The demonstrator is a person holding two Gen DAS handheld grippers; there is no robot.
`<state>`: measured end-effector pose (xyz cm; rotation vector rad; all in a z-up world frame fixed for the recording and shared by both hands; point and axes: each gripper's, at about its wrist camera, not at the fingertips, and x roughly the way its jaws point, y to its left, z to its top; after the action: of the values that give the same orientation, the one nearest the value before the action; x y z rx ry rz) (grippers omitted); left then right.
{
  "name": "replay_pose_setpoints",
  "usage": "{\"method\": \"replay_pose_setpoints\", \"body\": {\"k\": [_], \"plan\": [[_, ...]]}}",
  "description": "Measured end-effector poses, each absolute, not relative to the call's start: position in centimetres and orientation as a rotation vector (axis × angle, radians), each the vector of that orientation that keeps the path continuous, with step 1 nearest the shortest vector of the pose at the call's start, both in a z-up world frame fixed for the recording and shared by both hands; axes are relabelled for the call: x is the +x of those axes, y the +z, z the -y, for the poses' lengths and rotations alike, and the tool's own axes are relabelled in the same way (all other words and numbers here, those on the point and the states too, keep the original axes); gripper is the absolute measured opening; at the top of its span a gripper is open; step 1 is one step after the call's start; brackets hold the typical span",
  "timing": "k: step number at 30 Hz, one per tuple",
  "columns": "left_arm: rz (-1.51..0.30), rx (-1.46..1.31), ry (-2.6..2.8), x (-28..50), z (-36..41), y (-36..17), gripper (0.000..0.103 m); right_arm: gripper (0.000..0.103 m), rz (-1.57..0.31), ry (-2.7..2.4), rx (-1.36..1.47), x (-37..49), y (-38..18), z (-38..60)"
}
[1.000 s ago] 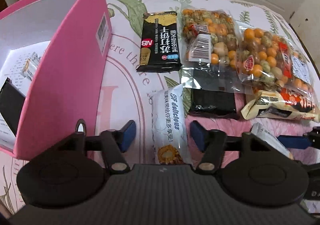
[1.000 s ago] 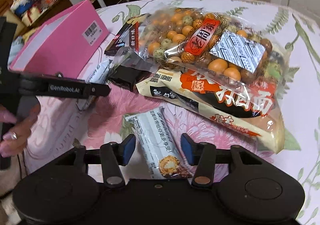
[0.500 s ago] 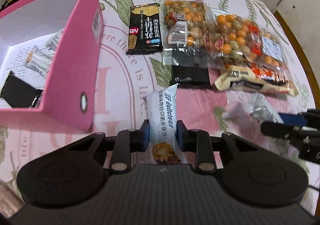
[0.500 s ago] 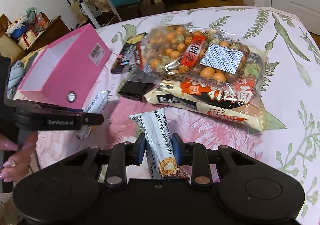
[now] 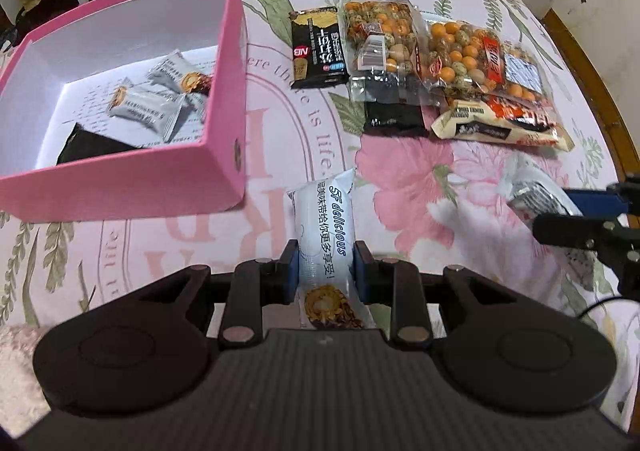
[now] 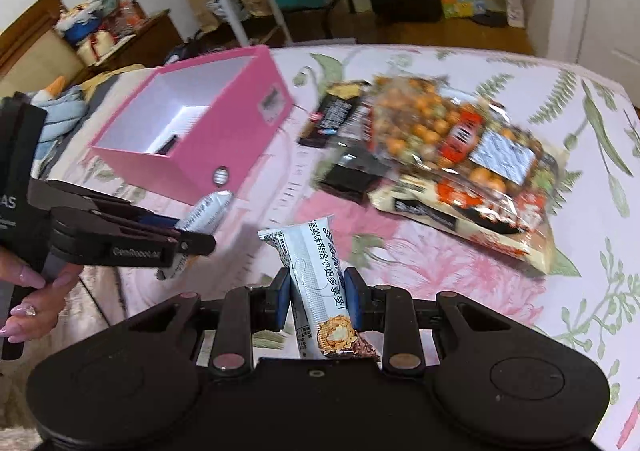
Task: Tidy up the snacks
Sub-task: 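Carry both white bars into the pink box and open both tools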
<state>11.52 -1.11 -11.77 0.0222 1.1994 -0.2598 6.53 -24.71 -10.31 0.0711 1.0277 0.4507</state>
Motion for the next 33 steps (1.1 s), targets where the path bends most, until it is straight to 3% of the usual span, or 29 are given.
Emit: {"method": "replay_pose_setpoints", "body": {"k": [20,26,33], "plan": [[-1.034,-0.175,-0.188,10.4,-13.2,-1.9,0.027,0.033,-0.837,0.785,-0.045,8.6,-1.7,12.0],[-0.967,-0.161,-0.073,14.6,-17.0,-3.1,0.027,0.033,-0.799,0.883,-0.095,12.6,-2.0,6.8],[-0.978,-0.127,-0.014,21.7,-19.8,-7.0,0.027,0.033,-0.912,0.859,-0.041,20.1,-7.3,1.9]]}}
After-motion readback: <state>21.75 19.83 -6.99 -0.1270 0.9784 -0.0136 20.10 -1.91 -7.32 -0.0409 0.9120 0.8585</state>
